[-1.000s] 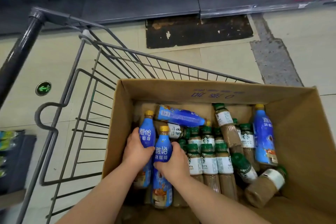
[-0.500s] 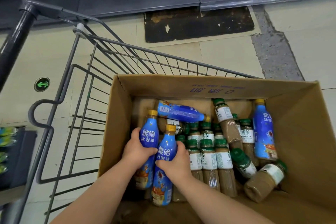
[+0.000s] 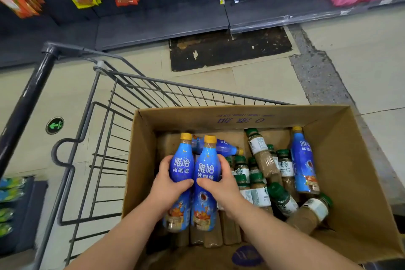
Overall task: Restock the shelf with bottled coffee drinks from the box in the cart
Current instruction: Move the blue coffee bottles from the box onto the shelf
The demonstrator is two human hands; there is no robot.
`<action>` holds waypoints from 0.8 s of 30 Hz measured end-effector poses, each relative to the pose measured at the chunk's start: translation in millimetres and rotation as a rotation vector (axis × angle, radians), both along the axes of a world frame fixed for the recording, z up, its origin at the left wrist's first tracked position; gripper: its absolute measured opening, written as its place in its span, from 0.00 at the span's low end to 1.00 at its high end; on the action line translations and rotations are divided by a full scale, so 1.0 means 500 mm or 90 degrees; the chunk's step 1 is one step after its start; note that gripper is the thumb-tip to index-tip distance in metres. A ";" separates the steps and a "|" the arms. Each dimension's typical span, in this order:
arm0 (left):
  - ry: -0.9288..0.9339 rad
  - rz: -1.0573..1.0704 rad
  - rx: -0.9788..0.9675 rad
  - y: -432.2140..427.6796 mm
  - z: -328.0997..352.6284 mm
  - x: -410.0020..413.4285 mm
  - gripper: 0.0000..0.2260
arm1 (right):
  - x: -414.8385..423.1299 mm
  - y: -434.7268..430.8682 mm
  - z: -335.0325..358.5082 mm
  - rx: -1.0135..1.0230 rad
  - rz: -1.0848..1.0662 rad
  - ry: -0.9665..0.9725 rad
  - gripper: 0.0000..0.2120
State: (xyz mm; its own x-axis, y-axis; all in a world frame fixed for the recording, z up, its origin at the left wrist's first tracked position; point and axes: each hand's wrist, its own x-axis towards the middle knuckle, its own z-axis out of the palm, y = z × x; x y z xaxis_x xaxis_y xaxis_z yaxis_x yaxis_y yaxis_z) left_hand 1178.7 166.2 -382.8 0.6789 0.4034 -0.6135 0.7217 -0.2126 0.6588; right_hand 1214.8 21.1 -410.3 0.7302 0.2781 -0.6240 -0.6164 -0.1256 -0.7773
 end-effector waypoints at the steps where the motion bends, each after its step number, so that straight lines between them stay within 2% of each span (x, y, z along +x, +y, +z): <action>1: -0.005 -0.010 -0.004 -0.006 0.013 0.004 0.34 | 0.008 -0.006 0.012 0.003 -0.008 -0.008 0.31; 6: -0.057 -0.068 -0.013 -0.034 0.065 0.025 0.34 | 0.021 -0.038 0.067 0.010 -0.086 -0.041 0.32; 10: -0.111 -0.104 -0.053 -0.046 0.092 0.030 0.32 | -0.004 -0.059 0.115 -0.004 -0.139 -0.084 0.29; 12: -0.136 -0.131 -0.086 -0.053 0.114 0.026 0.30 | -0.023 -0.067 0.145 -0.022 -0.168 -0.103 0.30; 17: -0.209 -0.208 -0.153 -0.068 0.183 -0.017 0.29 | -0.106 -0.078 0.219 -0.060 -0.259 -0.182 0.29; 21: -0.257 -0.252 -0.197 -0.076 0.222 -0.054 0.28 | -0.170 -0.085 0.269 -0.074 -0.311 -0.214 0.22; 24: -0.272 -0.293 -0.229 -0.085 0.247 -0.087 0.30 | -0.235 -0.086 0.309 -0.082 -0.365 -0.233 0.26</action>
State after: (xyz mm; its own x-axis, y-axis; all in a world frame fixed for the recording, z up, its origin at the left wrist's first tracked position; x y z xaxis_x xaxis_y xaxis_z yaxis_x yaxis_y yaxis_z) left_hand 1135.2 123.8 -259.1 0.9417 -0.1573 -0.2975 0.2750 -0.1498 0.9497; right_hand 1097.4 -22.0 -256.0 0.9095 -0.2755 -0.3114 -0.3139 0.0362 -0.9488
